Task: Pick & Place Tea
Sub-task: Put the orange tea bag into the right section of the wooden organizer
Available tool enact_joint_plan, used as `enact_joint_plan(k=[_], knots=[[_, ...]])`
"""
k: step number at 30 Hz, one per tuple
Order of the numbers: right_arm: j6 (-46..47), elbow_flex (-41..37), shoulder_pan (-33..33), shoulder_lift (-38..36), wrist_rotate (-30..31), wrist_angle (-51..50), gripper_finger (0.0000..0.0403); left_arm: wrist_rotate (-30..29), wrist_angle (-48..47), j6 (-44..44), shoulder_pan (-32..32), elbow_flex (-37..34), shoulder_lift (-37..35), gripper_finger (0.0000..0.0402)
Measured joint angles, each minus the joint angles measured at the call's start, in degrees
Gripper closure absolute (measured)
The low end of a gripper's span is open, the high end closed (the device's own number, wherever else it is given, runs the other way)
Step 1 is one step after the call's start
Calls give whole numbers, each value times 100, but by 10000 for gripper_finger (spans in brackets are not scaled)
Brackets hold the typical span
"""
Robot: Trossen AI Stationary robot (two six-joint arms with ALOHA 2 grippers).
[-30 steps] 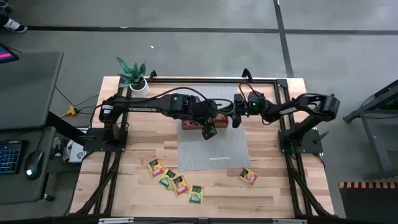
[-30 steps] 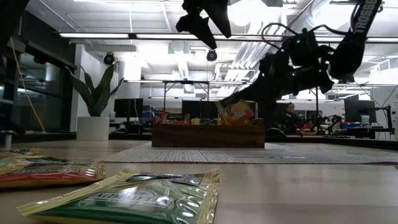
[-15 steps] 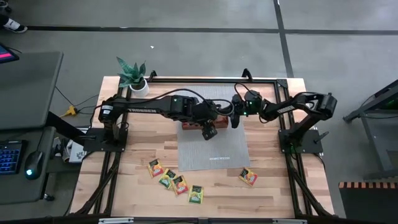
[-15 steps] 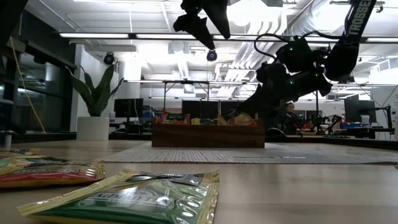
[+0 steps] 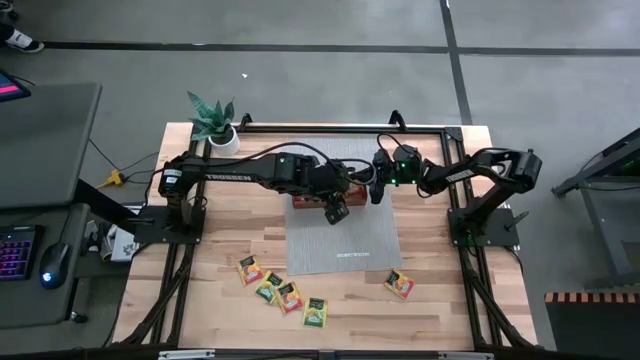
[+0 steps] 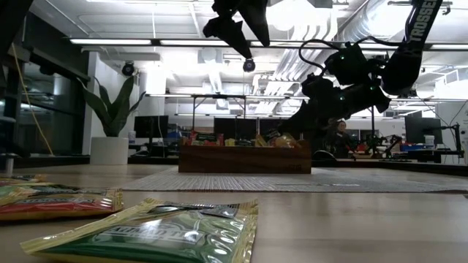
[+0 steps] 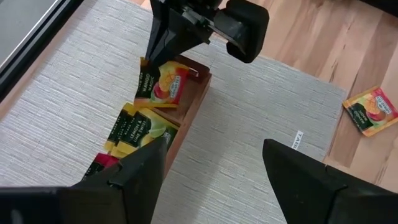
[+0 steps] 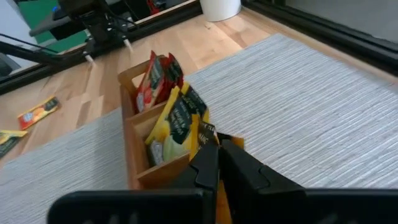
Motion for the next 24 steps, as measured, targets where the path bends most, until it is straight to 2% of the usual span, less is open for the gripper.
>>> enact_joint_plan(k=[15, 24], knots=[[-212, -2, 0, -102, 36, 74, 301, 2, -50, -86, 0, 2, 0, 138], [-531, -2, -10, -1205, 505, -166, 280, -8, -328, -104, -5, 2, 0, 138]])
